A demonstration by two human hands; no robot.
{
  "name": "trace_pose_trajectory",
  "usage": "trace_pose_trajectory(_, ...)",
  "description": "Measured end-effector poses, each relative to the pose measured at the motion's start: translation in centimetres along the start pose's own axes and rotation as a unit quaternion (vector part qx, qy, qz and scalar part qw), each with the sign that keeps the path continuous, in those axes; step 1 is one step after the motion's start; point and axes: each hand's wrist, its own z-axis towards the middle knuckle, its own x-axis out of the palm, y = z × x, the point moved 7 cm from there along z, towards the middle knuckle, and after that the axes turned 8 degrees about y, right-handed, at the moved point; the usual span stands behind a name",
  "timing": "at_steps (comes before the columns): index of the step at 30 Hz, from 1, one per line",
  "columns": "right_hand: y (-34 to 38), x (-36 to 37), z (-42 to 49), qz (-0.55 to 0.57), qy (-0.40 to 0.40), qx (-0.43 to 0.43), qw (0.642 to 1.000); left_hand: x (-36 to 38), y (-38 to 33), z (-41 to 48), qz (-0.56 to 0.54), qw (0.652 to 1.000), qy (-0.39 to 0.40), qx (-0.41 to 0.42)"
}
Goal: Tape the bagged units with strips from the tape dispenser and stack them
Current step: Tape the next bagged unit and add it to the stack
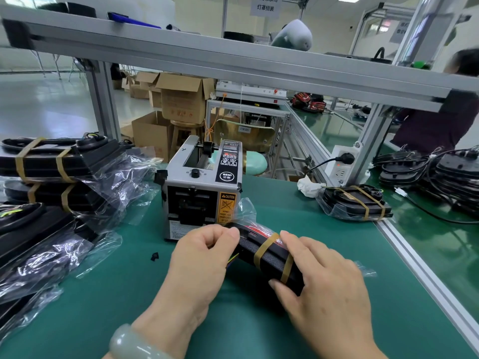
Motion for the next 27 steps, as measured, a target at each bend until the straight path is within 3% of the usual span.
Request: trace_pose_trajectory(27, 0.1, 0.0, 0.0, 0.002, 0.013, 0.008, 1.0, 1.1, -0.6, 1.3, 0.101, 0.995, 0.021, -0.016)
